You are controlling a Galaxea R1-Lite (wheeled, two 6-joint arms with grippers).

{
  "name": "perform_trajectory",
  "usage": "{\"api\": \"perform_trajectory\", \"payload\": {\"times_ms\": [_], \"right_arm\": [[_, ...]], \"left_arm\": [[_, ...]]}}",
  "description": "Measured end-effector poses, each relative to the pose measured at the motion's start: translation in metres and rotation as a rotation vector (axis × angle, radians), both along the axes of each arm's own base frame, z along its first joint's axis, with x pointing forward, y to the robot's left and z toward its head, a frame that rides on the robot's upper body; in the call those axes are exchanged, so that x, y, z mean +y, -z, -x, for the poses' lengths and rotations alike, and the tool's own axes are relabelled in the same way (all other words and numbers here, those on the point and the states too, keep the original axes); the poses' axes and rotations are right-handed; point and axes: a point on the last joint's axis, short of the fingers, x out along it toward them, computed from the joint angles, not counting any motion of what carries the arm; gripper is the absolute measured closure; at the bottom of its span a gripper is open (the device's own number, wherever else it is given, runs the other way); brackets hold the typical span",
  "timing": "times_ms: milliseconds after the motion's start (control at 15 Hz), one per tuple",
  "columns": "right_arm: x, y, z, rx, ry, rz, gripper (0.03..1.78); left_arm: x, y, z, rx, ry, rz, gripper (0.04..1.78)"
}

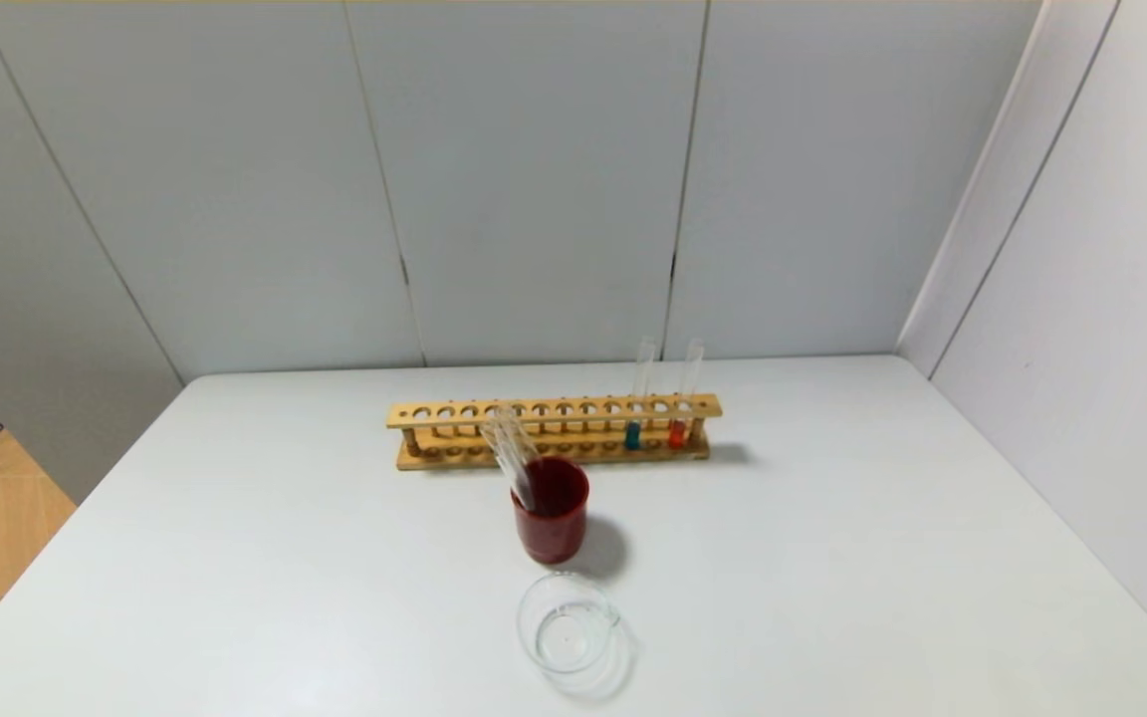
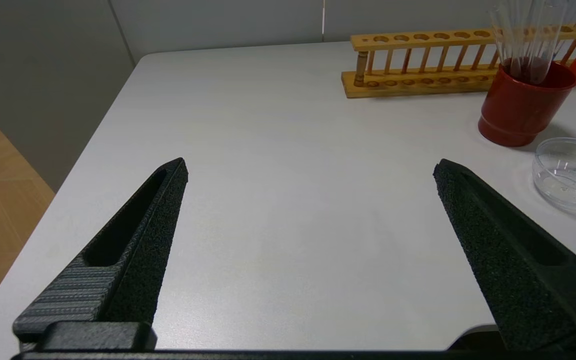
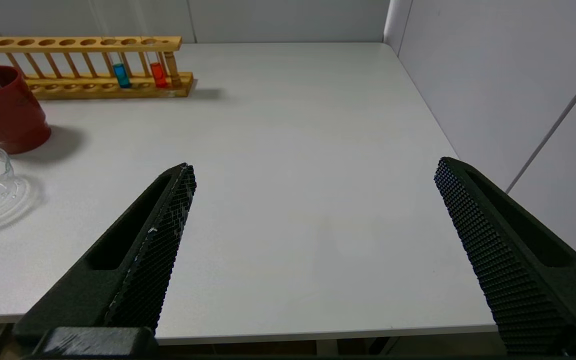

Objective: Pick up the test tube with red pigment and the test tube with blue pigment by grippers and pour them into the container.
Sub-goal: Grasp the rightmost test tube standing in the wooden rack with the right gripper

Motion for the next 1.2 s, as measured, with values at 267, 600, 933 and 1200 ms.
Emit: {"api": "perform_trajectory", "payload": {"times_ms": [267,600,933,1200], "right_arm": [[0.0,-0.002,0.001,0.006,-0.012,0.04,0.07],[0.001,-0.058,0.008,-0.022,-0.064,0.092,0.07],[0.002,-0.154,-0.029,0.012,-0.098,0.092,0.07],[0.004,-0.194,-0.11,0.063,-0.124,0.073,0.07]], "left_arm": [[0.0,0.0,0.0,0.0,0.0,0.0,0.08],[0.0,0.0,0.0,0.0,0.0,0.0,0.08],[0.0,0.0,0.0,0.0,0.0,0.0,0.08],[0.0,0.0,0.0,0.0,0.0,0.0,0.08]]}}
